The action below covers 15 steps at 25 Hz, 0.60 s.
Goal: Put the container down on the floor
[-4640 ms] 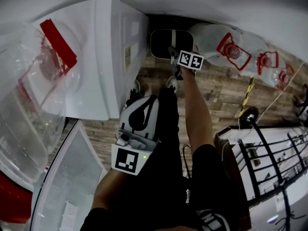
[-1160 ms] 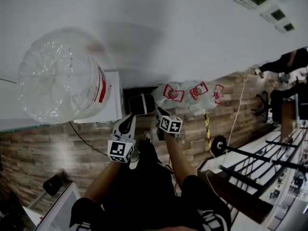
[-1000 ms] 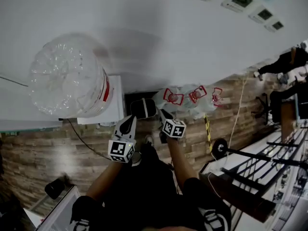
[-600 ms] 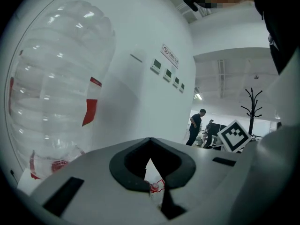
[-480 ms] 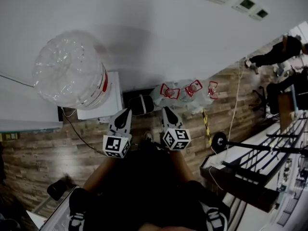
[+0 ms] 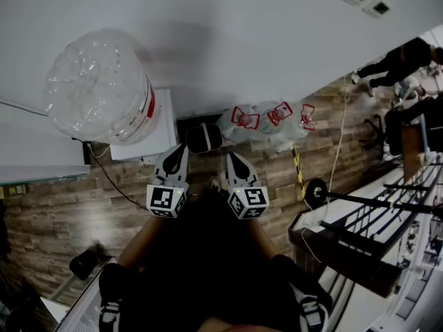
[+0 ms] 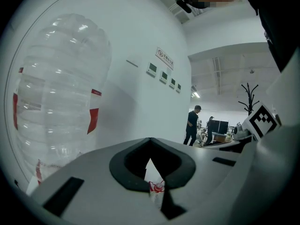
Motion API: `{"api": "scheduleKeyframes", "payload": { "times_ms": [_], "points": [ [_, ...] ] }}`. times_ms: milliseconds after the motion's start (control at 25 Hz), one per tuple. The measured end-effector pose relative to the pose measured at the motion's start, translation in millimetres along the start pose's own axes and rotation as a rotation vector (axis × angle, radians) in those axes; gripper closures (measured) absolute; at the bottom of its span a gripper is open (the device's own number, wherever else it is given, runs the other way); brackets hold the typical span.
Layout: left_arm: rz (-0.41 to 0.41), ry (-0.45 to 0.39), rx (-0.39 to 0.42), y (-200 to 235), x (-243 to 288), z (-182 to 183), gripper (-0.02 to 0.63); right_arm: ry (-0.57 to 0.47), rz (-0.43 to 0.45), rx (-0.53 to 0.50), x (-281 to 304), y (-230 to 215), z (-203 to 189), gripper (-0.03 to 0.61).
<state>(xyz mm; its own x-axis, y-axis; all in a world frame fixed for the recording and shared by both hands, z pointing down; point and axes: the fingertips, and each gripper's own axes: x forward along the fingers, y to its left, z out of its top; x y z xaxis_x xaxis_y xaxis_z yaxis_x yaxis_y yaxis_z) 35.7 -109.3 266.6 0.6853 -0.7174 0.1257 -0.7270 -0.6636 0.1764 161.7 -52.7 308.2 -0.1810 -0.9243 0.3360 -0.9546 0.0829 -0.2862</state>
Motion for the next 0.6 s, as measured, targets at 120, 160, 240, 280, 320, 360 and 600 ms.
{"api": "scheduleKeyframes", "payload": {
  "times_ms": [120, 160, 240, 280, 320, 360, 600],
  "points": [
    [-0.001, 0.002, 0.003, -1.6, -1.4, -0.7, 0.586, -0.008, -0.003, -0.004, -2.1, 0.9, 1.5, 0.545],
    [-0.001, 0.001, 0.004, -2.0, -1.6, -0.6, 0.586, -0.01, -0.007, -0.009, -3.1, 0.4, 1.7, 0.545],
    [-0.001, -0.002, 0.002, -2.4, -1.5, -0.7, 0.586, -0.01, -0.012, -0.017, -4.4, -0.5, 1.8, 0.545],
    [0.0, -0.003, 0.0, -2.3, -1.4, -0.9, 0.586, -0.011, -0.013, -0.019, -4.9, -0.7, 1.7, 0.546],
    [0.0, -0.002, -0.002, -2.1, -1.5, -1.6, 0.586, -0.011, -0.013, -0.02, -5.2, -0.7, 1.7, 0.546],
    [0.001, 0.0, -0.004, -1.9, -1.7, -2.5, 0.586, -0.011, -0.013, -0.022, -5.5, -0.5, 1.7, 0.546],
    [-0.005, 0.001, -0.01, -3.6, -1.8, -4.5, 0.586, -0.005, -0.015, -0.015, -6.3, 0.0, -0.8, 0.546]
  ]
}}
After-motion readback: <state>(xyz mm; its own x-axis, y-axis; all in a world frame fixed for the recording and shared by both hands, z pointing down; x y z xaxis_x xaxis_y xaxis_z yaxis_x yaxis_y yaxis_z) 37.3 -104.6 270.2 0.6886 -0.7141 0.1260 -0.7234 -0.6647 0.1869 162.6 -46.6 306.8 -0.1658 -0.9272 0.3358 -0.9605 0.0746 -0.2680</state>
